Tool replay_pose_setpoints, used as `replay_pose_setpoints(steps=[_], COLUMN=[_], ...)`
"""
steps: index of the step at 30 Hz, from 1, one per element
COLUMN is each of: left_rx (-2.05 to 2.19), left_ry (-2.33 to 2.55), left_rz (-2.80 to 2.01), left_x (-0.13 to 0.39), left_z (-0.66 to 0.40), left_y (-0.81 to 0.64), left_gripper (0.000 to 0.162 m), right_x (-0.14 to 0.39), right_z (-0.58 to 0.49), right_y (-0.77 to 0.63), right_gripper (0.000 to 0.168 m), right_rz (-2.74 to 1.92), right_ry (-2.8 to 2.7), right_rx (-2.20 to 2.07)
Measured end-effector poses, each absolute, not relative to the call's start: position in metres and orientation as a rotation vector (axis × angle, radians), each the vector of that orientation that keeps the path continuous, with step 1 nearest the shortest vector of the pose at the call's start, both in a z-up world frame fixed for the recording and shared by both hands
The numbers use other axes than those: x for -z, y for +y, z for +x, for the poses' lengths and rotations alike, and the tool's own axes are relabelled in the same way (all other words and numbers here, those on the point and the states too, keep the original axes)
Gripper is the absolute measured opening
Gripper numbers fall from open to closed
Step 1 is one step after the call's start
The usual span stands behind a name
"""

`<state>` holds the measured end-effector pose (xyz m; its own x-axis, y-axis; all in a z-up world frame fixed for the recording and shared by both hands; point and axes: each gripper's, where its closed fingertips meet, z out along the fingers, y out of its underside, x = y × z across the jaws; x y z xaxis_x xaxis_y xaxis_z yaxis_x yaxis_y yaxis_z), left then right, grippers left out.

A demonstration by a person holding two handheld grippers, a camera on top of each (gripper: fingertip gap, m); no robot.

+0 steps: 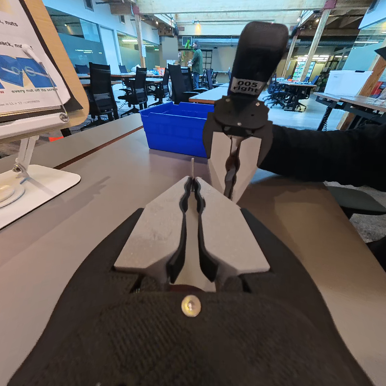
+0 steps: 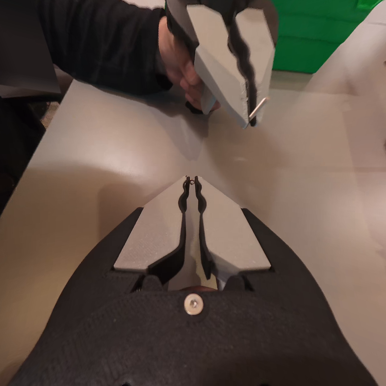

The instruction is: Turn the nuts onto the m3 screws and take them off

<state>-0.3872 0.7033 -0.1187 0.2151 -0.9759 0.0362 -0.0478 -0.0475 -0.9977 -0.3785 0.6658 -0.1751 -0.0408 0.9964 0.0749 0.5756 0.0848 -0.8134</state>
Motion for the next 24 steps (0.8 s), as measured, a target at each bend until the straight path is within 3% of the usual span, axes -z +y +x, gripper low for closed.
replay_pose_setpoints(steps=[12,24], left_rx=[1.12,1.371], left_ry=[1.184,1.022], left_rz=[-1.318,-1.176], left_x=[0.127,0.091], left_z=[-0.38,-0.379], left_y=[0.683,0.669], left_gripper=[0.0,0.0], right_x=[0.112,0.068], right_z=[-0.371,-0.382], right_y=[0.677,0.667], right_gripper=[0.002,0.001], right_rz=[-1.506,-1.441], right_ry=[-1.567,-1.585], right_rx=[-0.824,-0.982])
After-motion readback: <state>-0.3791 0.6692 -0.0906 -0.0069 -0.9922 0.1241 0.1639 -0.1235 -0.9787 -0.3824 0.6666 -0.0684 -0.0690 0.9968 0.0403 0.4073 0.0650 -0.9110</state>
